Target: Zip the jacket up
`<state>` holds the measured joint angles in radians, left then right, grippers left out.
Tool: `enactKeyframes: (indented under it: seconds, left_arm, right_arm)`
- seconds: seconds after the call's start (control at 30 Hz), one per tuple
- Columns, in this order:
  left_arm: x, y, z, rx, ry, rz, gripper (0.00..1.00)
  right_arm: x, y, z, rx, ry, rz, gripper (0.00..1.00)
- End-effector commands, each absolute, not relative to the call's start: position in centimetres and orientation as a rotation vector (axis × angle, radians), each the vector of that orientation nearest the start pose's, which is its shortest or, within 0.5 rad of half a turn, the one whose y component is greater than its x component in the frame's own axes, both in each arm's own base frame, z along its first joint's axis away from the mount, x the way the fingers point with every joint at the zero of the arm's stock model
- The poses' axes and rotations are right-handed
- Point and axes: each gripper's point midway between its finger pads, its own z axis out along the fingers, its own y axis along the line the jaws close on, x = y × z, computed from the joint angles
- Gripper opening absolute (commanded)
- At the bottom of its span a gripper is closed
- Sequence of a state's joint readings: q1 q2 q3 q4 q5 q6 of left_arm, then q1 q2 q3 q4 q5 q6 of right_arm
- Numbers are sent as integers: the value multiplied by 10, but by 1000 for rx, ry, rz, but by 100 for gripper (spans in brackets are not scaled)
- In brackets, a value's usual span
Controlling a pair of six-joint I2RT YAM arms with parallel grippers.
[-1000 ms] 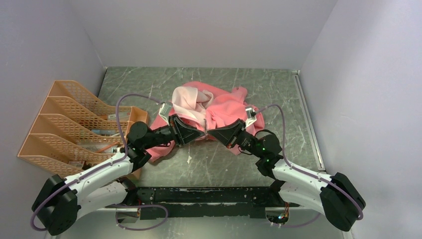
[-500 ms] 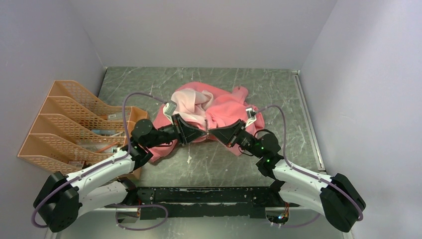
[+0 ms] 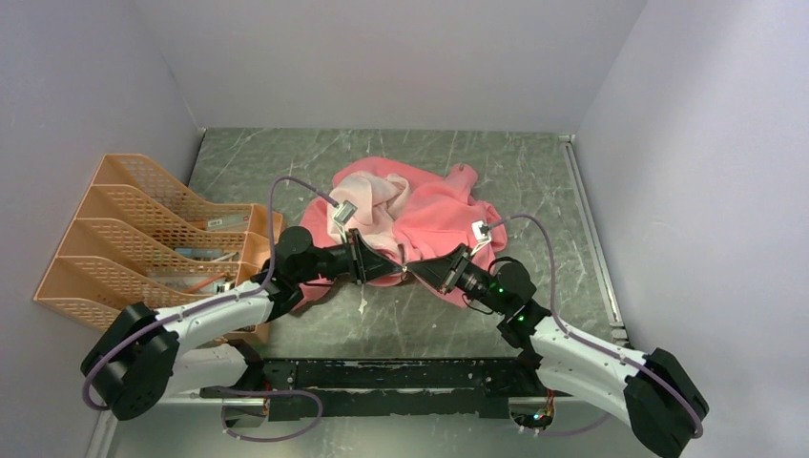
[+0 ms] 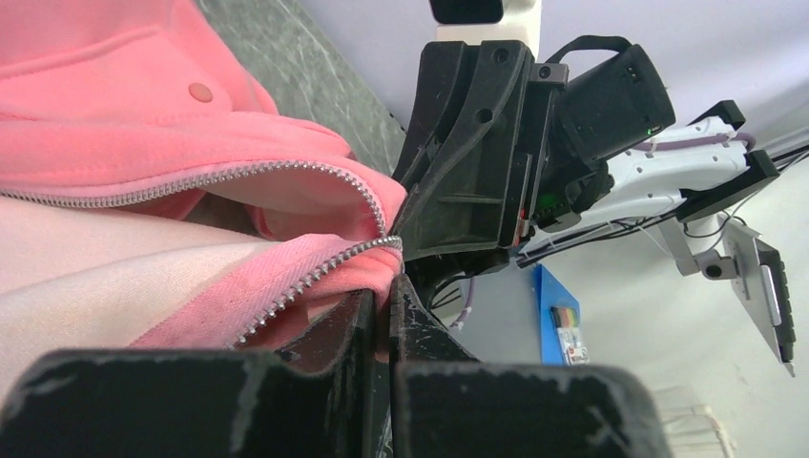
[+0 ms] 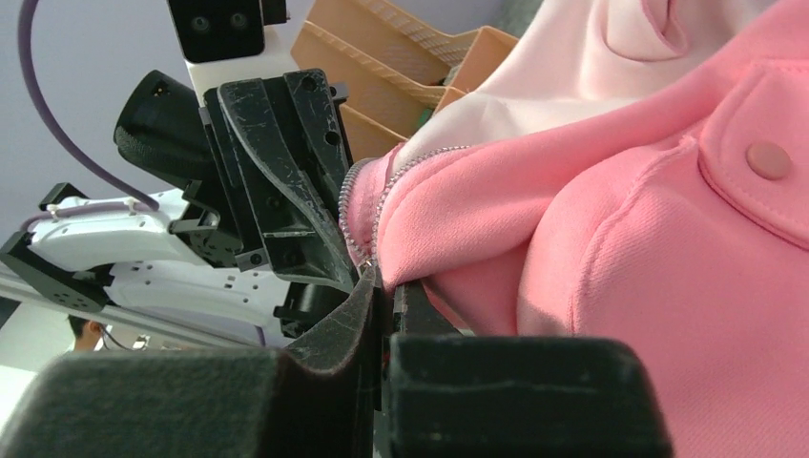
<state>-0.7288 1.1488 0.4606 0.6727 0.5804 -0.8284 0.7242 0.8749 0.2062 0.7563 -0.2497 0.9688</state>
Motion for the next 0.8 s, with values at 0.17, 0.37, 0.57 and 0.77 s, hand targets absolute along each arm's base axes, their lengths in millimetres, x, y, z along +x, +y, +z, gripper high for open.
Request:
enactKeyframes:
  seconds: [0.17, 0.37, 0.57, 0.77]
  left_arm:
    - [136, -329, 202, 547, 1863, -1807, 8]
    - [136, -331, 204, 540, 1861, -1826, 8]
    - [135, -332, 206, 538, 1856, -1843, 8]
    - [137, -333, 207, 532, 1849, -1849, 8]
  right_arm:
    - [188, 262, 207, 54, 1722, 1496, 0]
    - [186, 257, 201, 78, 1760, 1472, 15]
    - [181, 255, 191, 81, 1817, 1454, 33]
    - [169, 250, 184, 74, 1856, 1468, 44]
